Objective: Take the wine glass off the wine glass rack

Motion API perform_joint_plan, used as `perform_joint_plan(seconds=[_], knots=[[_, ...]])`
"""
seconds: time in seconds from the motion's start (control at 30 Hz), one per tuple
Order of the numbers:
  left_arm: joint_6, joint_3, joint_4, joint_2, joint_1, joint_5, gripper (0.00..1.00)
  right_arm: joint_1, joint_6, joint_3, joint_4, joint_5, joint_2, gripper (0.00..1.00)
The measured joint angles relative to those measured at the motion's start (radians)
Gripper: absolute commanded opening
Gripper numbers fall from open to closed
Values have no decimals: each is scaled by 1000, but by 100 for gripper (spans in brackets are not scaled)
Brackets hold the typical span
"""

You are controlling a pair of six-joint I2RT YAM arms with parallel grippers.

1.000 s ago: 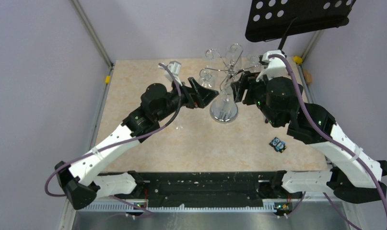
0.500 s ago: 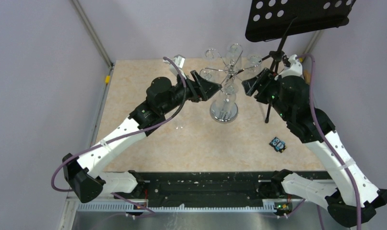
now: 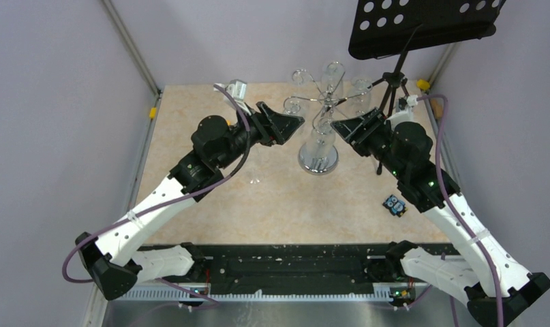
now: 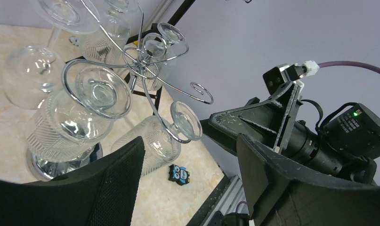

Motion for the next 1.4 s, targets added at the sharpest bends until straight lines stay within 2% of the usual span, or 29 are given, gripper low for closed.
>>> perform_joint_plan(seconds=[0.37, 0.6, 0.8, 1.0, 1.4], knots=[[22, -35, -14, -33, 0, -32, 75, -1, 106, -61, 103, 2, 16, 38], [23, -52, -14, -66, 0, -68, 75, -1, 150, -99, 133, 12, 18, 33], [23, -60, -15, -71, 0, -75, 75, -1, 174, -116, 172, 23, 18, 20], [23, -68, -17, -78, 0, -84, 75, -1, 189, -116, 176, 30, 14, 0], [24, -78, -21, -91, 0, -97, 75, -1, 204, -116, 185, 22, -9, 0]])
